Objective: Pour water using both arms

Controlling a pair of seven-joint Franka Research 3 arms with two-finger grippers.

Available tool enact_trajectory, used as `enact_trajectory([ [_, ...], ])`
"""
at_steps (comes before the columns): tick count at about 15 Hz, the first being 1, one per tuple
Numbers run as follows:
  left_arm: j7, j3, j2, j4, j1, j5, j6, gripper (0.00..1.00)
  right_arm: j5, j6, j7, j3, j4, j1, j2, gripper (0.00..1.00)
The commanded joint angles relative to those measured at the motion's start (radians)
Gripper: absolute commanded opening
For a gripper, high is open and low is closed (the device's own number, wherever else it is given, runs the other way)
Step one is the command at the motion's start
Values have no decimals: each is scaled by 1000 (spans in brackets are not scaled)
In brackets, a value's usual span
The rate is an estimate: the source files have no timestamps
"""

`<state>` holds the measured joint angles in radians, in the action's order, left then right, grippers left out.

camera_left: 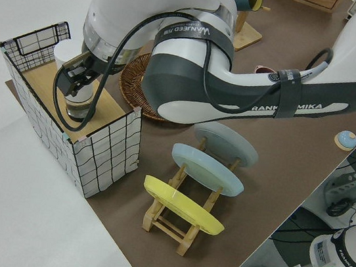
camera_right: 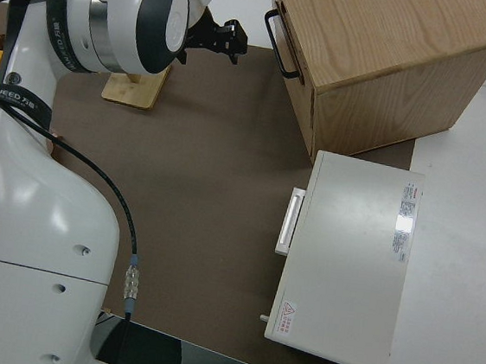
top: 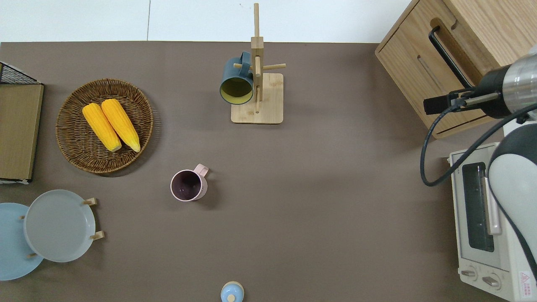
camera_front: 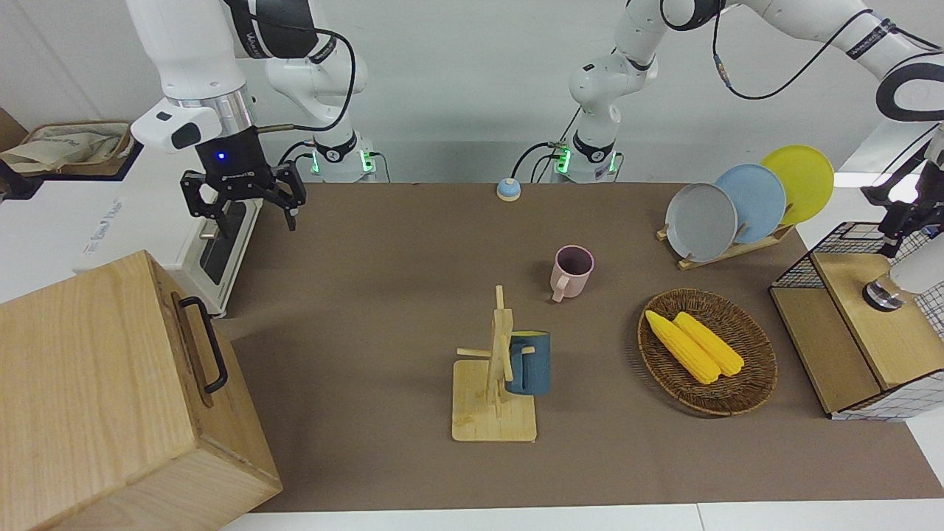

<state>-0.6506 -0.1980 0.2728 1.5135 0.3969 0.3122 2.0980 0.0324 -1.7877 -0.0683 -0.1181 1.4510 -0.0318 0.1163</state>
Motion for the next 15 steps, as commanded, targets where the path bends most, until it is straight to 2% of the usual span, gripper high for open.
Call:
enact_trajectory([
  [1, 29, -9, -38, -13, -6, -84, -116, 998, -14, -2, -10, -8, 5, -14, -9, 990],
  [4, 90, 5, -82, -13, -7, -116, -203, 998, -14, -2, -10, -8, 5, -14, -9, 990],
  [10, 279, 86, -158, -12, -73, -185, -318, 998, -14, -4, -10, -8, 5, -14, -9, 990],
  [13, 368, 127, -194, -10, -124, -194, -369, 998, -14, -2, -10, -8, 5, -14, -9, 990],
  [15, 443, 150, -216, 1, -174, -246, -378, 998, -14, -4, -10, -8, 5, -14, -9, 990],
])
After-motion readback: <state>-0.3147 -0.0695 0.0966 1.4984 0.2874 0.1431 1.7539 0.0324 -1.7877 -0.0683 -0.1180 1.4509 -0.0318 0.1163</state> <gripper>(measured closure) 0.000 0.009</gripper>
